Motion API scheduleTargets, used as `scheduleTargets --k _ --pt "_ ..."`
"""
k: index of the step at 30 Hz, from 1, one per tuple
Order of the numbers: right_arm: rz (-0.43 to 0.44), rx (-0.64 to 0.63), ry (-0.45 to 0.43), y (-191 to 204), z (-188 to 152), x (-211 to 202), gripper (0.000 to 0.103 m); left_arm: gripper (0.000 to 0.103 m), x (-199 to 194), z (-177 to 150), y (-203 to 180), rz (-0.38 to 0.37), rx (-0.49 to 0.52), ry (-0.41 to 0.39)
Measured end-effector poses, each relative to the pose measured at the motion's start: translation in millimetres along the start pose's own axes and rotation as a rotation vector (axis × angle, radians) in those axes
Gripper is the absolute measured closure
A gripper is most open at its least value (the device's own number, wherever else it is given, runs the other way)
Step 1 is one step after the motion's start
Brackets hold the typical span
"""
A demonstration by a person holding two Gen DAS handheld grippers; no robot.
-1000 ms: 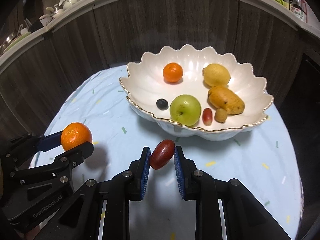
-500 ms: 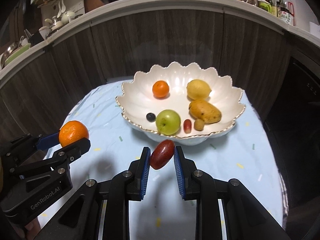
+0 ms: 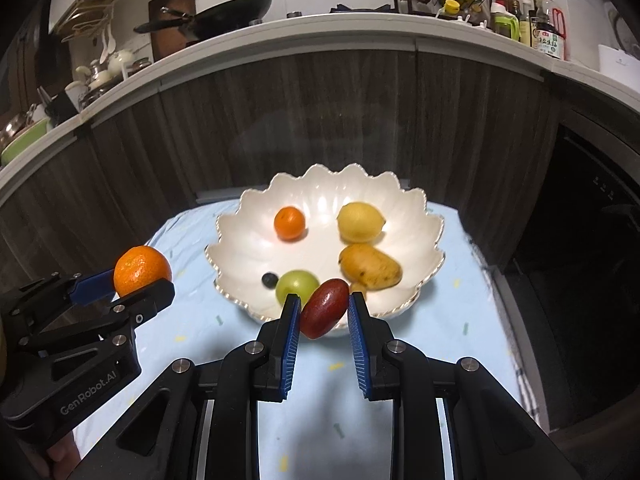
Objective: Organize fruits
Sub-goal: 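Carry the tangerine in left tool while right tool carries the red date over bowl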
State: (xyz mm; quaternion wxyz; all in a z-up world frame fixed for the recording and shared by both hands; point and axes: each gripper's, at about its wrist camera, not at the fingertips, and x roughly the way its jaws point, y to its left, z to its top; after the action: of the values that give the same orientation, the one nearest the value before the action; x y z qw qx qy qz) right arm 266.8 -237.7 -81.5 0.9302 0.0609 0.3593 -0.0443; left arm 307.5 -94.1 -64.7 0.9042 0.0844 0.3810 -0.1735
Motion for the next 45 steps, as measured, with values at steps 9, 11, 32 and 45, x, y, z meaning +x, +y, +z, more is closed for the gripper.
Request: scheduleTargets --k 9,11,32,45 --pt "-0.019 0.012 -0.001 -14 18 15 0.077 0.059 19 21 -5 -0.002 0.005 0.007" --pt "-0.023 0.011 0.003 -15 20 19 0.078 0.059 25 24 -4 -0.001 0.003 0.011" --pt "-0.037 0.022 0.057 -31 26 79 0.077 0.059 90 36 0 -0.008 -0.008 0.054" --pt "-0.028 0.019 0.079 -35 24 94 0.077 0.059 108 39 -1 -0.022 -0.003 0.080"
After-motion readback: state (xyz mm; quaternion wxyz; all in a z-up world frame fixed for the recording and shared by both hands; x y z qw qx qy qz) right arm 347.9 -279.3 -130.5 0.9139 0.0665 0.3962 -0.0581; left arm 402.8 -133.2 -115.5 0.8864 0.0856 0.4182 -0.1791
